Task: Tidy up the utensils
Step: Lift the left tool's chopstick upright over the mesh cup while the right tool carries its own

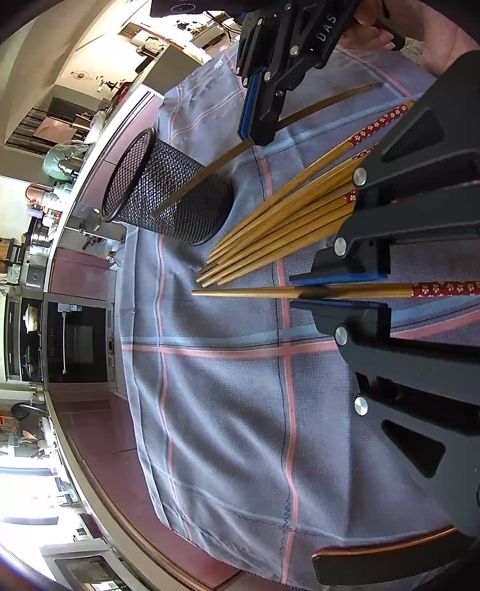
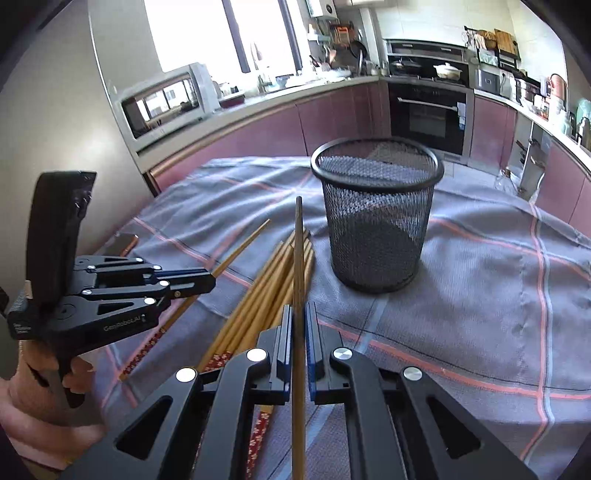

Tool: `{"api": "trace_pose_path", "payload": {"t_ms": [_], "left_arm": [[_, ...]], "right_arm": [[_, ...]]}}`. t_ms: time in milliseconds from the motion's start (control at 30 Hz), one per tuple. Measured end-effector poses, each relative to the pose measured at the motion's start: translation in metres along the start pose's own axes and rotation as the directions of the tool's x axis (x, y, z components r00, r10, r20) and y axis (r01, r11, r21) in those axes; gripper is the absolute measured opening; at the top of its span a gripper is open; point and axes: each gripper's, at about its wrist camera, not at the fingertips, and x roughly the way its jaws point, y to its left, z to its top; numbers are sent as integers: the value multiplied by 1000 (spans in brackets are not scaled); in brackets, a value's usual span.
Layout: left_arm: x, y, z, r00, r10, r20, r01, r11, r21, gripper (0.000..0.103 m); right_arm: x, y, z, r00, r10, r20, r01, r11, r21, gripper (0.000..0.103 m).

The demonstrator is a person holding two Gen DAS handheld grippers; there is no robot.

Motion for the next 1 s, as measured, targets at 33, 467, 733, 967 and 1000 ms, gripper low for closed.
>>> {"api": "trace_pose_path", "payload": {"t_ms": [33, 467, 733, 967, 1000], "left_arm": [[-5, 2, 1, 1000, -10, 7, 10, 1000, -3, 8], [-111, -3, 35, 942, -230, 246, 227, 973, 40, 7], [-158, -18, 80, 880, -277, 387, 275, 960, 62, 7], [-169, -39, 122, 868, -283, 408, 273, 958, 84, 7], [-170, -42, 128, 868, -280, 410, 268, 959, 88, 7]], "right_arm": [[-5, 0, 2, 1000, 11, 16, -11, 1000, -2, 5], [-78, -11, 43, 952, 52, 301, -58, 998, 11, 5], [-106, -25, 75, 917, 30, 399, -28, 1000, -9, 5], [-118, -35, 99, 891, 0, 455, 8, 1000, -16, 5], [-119, -38, 103, 887, -6, 462, 14, 1000, -14, 5]]}}
